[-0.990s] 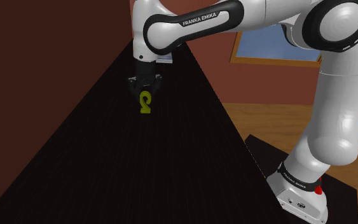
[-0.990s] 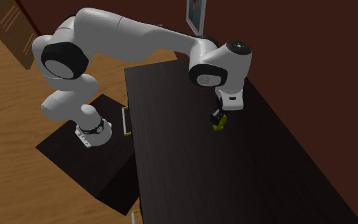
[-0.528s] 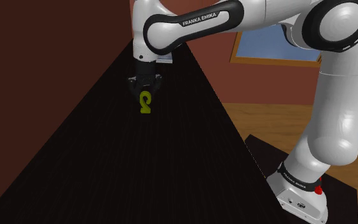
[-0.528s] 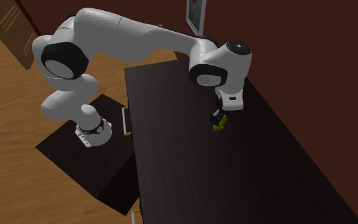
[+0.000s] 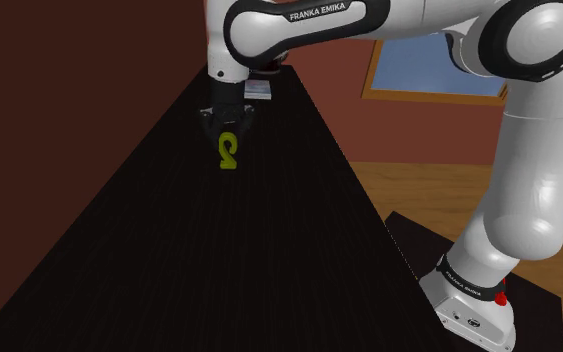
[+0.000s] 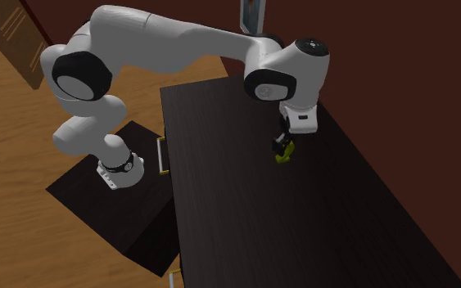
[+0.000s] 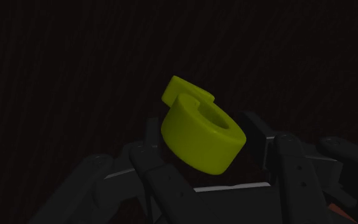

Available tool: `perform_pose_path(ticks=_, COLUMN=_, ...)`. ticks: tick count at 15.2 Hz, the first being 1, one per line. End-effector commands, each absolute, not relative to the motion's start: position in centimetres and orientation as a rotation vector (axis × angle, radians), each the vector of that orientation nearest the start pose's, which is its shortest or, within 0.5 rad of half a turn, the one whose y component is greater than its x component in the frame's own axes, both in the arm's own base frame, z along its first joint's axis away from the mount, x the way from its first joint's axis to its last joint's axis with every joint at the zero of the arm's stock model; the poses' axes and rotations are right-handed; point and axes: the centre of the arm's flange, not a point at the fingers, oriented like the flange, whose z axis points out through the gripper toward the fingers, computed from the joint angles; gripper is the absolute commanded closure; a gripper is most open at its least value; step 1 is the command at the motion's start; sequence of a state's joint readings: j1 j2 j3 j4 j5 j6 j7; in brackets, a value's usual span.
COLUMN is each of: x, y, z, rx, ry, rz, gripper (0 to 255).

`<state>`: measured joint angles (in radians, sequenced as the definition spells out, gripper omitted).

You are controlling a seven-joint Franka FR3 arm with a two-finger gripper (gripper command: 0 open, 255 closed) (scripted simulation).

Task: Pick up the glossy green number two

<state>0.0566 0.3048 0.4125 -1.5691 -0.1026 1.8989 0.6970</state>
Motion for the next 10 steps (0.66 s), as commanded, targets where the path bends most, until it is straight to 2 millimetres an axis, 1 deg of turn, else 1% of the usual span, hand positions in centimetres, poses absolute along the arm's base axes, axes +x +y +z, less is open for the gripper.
perform_pose_path(ticks=1, x=59.7, y=26.2, z=49.3, rx=-3.077, ry=0.336, rz=-0.047, gripper=255)
perform_pose_path(ticks=8, x=59.7, y=26.2, z=53.0, rx=-3.077, ry=0.336, rz=-0.047, gripper=255)
perform_pose_path(ticks=10, x=59.7, y=26.2, z=53.1, rx=-3.077, ry=0.336, rz=-0.047, gripper=255)
